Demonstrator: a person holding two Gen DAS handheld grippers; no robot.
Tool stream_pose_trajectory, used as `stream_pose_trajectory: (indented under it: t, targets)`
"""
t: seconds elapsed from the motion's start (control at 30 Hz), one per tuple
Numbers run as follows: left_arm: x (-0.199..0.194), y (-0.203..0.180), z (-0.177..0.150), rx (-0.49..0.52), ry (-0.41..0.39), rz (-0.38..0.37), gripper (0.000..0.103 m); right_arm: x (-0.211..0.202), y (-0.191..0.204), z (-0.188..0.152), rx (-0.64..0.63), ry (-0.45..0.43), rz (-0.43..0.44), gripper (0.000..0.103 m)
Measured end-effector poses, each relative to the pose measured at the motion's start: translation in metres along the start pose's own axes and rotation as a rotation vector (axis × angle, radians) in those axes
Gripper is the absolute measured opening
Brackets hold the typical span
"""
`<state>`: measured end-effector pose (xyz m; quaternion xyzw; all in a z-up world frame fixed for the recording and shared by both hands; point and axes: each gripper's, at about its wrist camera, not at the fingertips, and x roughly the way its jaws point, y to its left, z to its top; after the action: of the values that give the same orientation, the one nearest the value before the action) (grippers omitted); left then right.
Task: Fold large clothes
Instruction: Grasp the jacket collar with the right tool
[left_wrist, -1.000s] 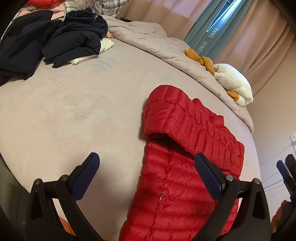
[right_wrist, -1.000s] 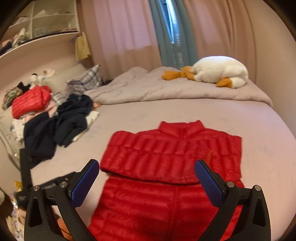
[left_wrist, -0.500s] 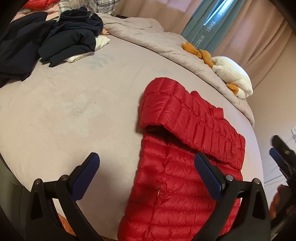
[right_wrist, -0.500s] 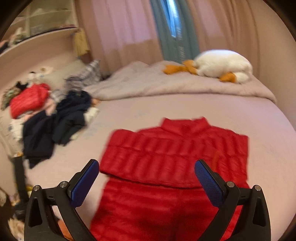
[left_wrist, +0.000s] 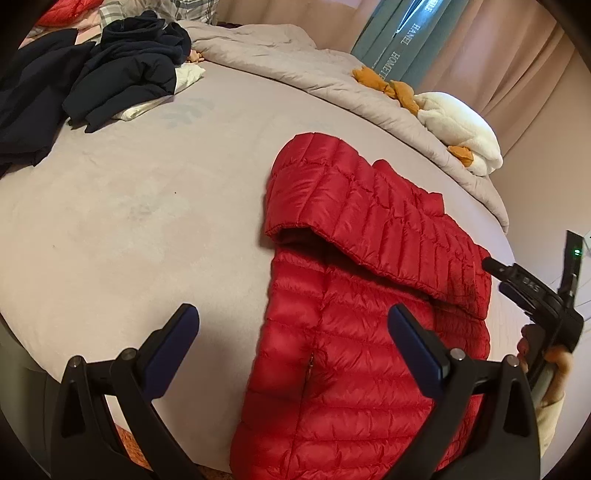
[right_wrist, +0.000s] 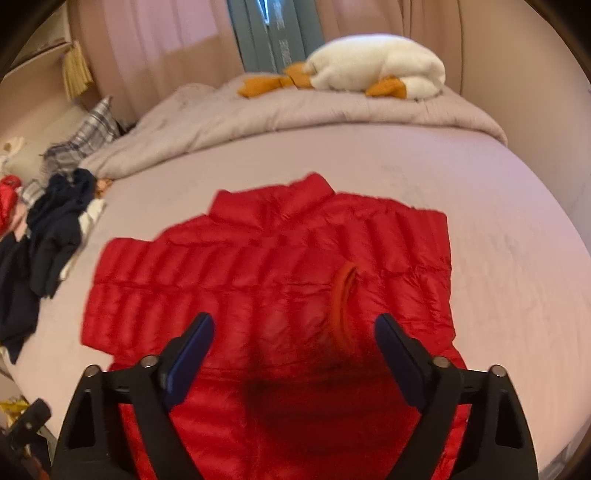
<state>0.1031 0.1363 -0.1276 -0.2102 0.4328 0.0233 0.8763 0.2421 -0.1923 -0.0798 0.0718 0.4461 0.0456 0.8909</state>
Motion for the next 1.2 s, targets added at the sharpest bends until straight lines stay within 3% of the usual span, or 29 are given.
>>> stream_pose_trajectory:
  t: [0.1, 0.37, 0.43, 0.53, 0.57, 0.6, 0.67, 0.97, 1.07, 1.2]
  targets:
    - [0.004, 0.002, 0.000, -0.002, 0.016, 0.005, 0.102, 0.014, -0.009, 0.000, 0.033, 0.041, 0.012, 0.069]
    - [0.014, 0.007, 0.001, -0.026, 0.043, 0.028, 0.102, 0.048, -0.027, -0.009, 0.122, 0.134, 0.050, 0.068]
    - [0.016, 0.007, 0.002, -0.024, 0.045, 0.035, 0.102, 0.054, -0.028, -0.012, 0.116, 0.147, 0.058, 0.060]
    - [0.019, 0.007, 0.004, -0.028, 0.047, 0.040, 0.101, 0.053, -0.026, -0.012, 0.093, 0.132, 0.054, 0.037]
    - [0.020, 0.007, 0.005, -0.029, 0.048, 0.040, 0.101, 0.051, -0.025, -0.011, 0.088, 0.126, 0.063, 0.021]
    - [0.021, 0.007, 0.006, -0.029, 0.049, 0.041, 0.101, 0.046, -0.023, -0.009, 0.082, 0.120, 0.093, 0.018]
    - [0.021, 0.007, 0.009, -0.026, 0.044, 0.043, 0.101, 0.035, -0.019, -0.004, 0.060, 0.095, 0.101, 0.016]
    - [0.022, 0.001, 0.034, -0.022, -0.007, 0.031, 0.099, -0.071, 0.010, 0.040, -0.098, -0.175, 0.113, 0.015]
    - [0.025, -0.006, 0.046, -0.017, -0.023, 0.019, 0.096, -0.099, 0.010, 0.053, -0.127, -0.243, 0.118, 0.015]
    - [0.037, -0.021, 0.062, 0.015, -0.030, -0.006, 0.082, -0.107, 0.007, 0.064, -0.141, -0.294, 0.076, 0.015]
